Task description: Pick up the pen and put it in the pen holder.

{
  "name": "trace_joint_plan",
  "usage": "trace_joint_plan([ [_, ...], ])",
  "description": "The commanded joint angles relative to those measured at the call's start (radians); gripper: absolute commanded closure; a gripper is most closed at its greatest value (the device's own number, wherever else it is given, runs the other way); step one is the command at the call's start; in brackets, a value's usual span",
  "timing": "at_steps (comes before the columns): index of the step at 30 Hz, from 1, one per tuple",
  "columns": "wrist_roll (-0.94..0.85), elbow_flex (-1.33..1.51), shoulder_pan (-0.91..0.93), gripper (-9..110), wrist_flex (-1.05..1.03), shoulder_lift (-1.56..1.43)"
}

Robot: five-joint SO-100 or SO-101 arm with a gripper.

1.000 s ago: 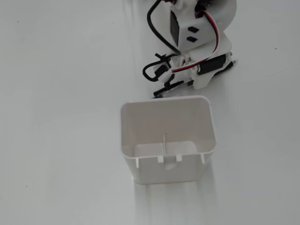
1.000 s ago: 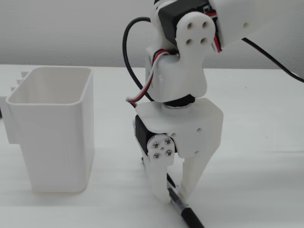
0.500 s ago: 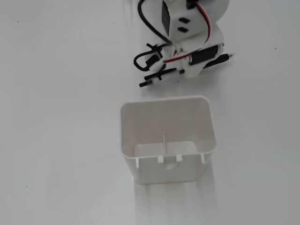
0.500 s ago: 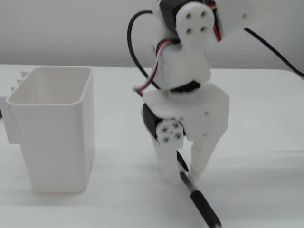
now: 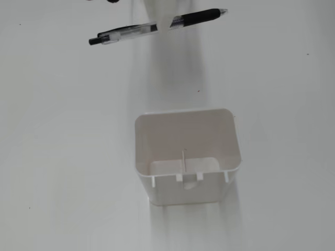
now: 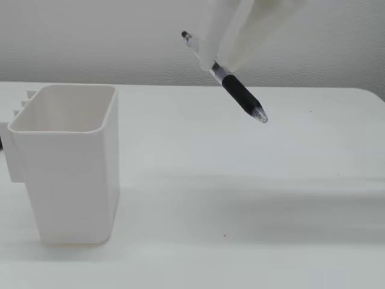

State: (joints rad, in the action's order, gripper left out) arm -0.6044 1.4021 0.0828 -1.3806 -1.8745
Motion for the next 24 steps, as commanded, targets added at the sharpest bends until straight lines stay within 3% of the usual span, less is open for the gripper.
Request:
trace_joint_plan([
  [1, -0.097, -0.118, 0.044, 102, 0.060, -0.058],
  [6, -0.276, -0.210, 0.057, 102, 0.130, -0.058],
  [11, -0.348, -0.204, 0.055, 102, 0.359, -0.057],
  [16, -0.334, -0.210, 0.046, 102, 0.603, 0.002],
  [19, -0.238, -0.215, 0.044, 102, 0.710, 0.083],
  [24, -0.121, -0.206, 0.000, 102, 0.742, 0.173],
])
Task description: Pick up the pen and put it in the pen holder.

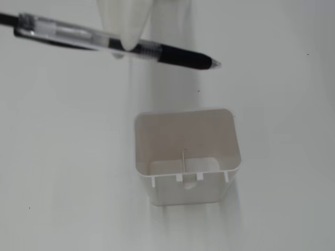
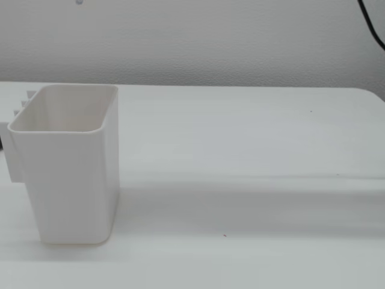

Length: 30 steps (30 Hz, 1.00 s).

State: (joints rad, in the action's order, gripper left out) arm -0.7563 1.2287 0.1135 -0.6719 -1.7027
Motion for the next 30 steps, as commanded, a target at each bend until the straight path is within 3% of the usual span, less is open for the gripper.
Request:
trace_joint_plan([
  [1, 0.029, -0.031, -0.043, 102, 0.034, 0.014],
  [10, 0.026, -0.029, -0.057, 102, 0.035, 0.140],
  [23, -0.149, -0.028, -0.044, 102, 0.040, 0.179],
  [30, -0.155, -0.028, -0.043, 102, 0.046, 0.179],
])
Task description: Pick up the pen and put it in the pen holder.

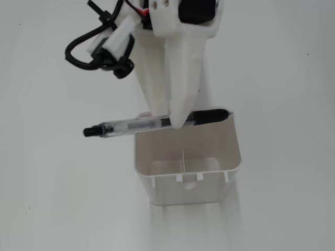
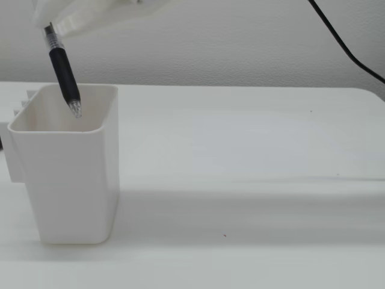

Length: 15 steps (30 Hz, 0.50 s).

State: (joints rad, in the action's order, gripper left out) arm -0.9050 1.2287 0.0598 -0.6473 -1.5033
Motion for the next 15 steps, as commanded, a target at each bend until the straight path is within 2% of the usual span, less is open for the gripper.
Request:
trace_joint_plan([
  [1, -0.006, -0.028, 0.011, 102, 0.021, -0.020],
  [15, -0.003, -0.029, 0.058, 96, 0.008, -0.031],
])
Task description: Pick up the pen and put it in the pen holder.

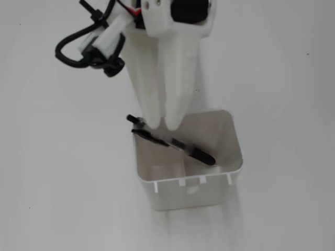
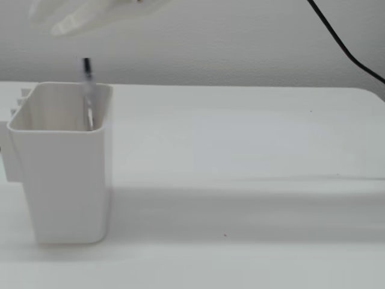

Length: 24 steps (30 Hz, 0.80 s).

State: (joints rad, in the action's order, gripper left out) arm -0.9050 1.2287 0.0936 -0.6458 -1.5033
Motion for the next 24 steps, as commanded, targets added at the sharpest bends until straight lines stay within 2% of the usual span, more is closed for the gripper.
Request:
trace_joint_plan([
  [1, -0.003, -0.034, 0.029, 96, 0.006, -0.031],
  [4, 0.008, -0.041, 0.028, 96, -0.008, -0.037],
  [9, 0.067, -0.147, 0.023, 96, -0.235, -0.143],
  [17, 0.594, -0.143, 0.031, 96, -0.670, -0.462],
  [21, 0.888, 0.003, 0.029, 96, -0.882, -0.627],
  [24, 1.014, 0.199, 0.031, 96, -0.976, -0.759],
])
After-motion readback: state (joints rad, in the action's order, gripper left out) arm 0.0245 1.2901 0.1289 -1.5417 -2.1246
